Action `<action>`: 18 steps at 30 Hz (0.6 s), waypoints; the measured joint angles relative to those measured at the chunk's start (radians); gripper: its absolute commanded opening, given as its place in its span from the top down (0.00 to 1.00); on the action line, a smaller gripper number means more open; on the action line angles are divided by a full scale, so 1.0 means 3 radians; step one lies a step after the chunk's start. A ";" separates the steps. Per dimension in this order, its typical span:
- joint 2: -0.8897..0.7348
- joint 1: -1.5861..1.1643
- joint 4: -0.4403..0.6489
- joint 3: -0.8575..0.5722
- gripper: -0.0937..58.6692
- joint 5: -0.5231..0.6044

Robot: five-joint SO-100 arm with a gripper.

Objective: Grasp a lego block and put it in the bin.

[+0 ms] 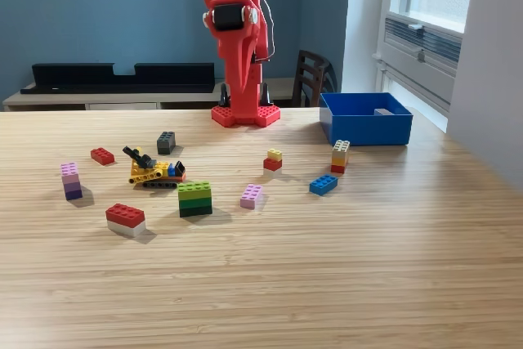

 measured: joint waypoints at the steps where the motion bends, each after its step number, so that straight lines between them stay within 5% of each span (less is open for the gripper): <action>1: -0.0102 0.0056 -0.0010 -0.0061 1.00 0.0026; 11: -0.1304 0.0798 -0.0026 -0.0926 0.99 0.0215; 18: -0.1897 0.1478 -0.0189 -0.1340 0.68 0.0312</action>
